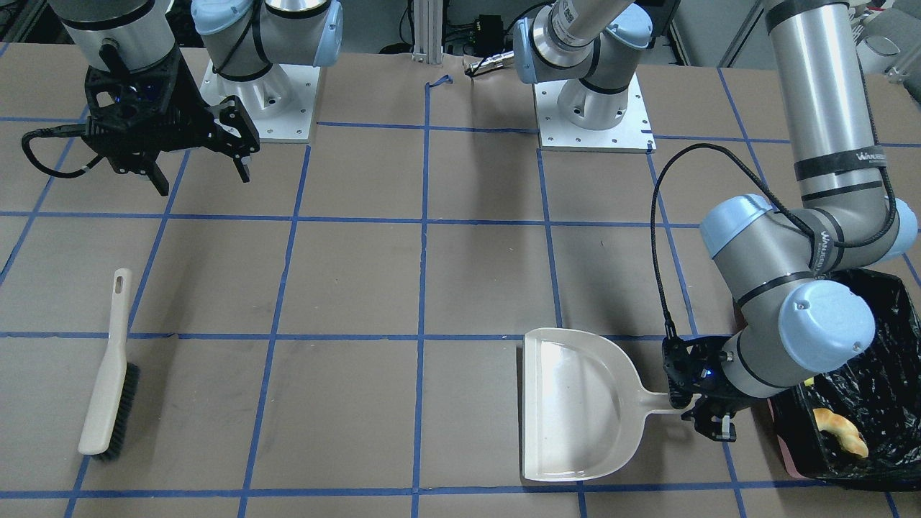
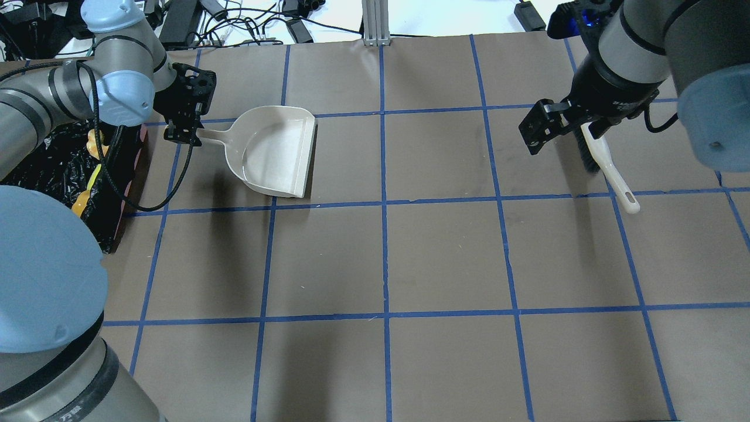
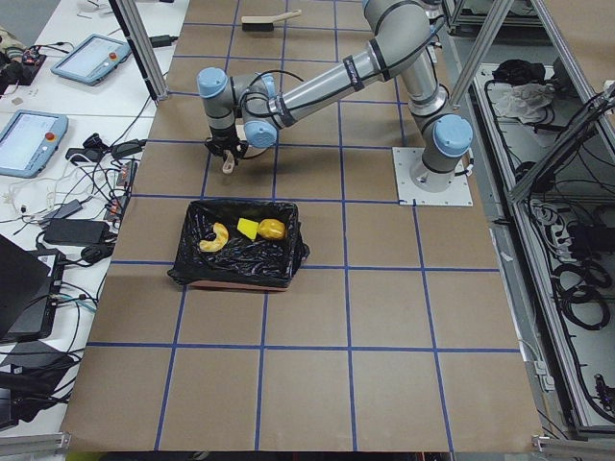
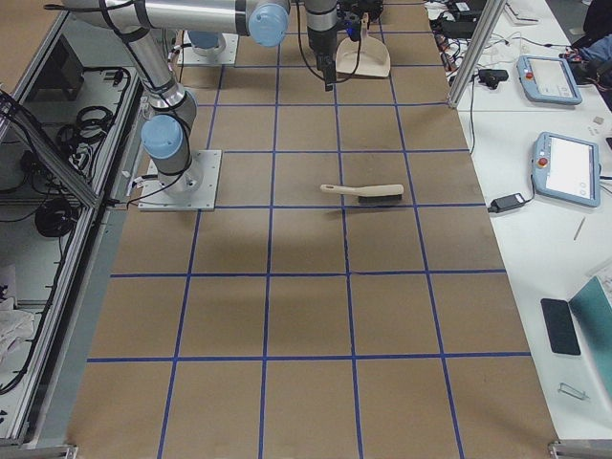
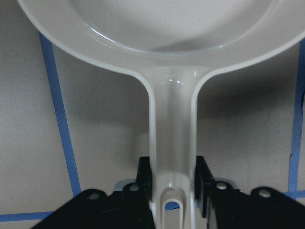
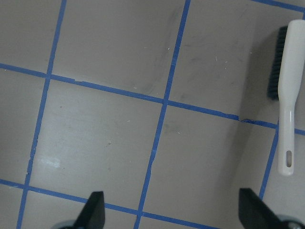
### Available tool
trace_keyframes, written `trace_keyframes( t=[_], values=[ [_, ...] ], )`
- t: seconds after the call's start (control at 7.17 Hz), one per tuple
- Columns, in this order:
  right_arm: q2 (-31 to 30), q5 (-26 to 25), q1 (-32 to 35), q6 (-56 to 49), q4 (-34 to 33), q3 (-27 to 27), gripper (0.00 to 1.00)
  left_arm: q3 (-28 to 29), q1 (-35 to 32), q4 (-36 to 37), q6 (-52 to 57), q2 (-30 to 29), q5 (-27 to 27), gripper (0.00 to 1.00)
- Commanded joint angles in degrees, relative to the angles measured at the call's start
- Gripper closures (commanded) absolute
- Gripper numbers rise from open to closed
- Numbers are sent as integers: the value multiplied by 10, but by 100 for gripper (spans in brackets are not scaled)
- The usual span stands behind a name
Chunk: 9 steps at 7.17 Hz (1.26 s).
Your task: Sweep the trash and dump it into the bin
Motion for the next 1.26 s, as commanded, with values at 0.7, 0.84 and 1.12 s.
trace_keyframes(
  t=[0.7,0.84,1.12],
  values=[
    [0,-1,0,0,0,0,0,25,0,-111,-144,141,-22,16],
    [1,-1,0,0,-1,0,0,25,0,-135,-211,168,-26,16],
    [1,0,0,-1,-1,0,0,23,-10,-149,-402,204,-26,13]
  ],
)
